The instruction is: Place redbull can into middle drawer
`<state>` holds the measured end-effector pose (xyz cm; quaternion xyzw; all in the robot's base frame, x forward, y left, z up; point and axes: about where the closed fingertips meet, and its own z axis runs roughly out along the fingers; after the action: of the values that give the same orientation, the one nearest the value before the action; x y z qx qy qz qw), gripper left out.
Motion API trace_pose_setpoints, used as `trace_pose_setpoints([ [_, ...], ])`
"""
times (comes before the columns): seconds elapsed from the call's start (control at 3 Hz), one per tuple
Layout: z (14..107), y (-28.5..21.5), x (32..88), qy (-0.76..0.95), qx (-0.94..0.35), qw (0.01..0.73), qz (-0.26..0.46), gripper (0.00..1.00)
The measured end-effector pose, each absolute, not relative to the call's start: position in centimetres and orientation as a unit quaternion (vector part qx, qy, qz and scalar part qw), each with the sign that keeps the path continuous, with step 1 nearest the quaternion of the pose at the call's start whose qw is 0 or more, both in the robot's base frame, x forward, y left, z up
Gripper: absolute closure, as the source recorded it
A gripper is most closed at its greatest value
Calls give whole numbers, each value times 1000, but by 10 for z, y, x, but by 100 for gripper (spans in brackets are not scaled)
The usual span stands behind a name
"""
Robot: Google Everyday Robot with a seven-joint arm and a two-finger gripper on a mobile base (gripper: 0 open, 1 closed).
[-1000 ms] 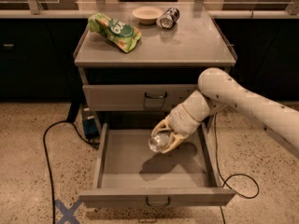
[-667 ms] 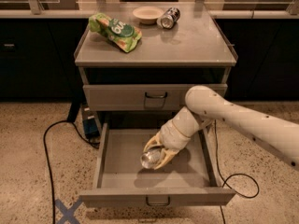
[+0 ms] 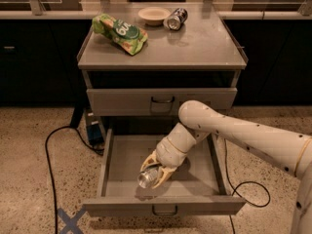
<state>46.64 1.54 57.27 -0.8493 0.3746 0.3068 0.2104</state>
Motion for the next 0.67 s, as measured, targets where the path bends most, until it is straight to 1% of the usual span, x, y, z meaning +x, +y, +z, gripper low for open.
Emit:
trace_pose_setpoints([
  [0.33, 569, 16, 465, 408, -839, 221, 283, 100],
  [0.67, 571, 0, 447, 472, -831, 213, 206, 100],
])
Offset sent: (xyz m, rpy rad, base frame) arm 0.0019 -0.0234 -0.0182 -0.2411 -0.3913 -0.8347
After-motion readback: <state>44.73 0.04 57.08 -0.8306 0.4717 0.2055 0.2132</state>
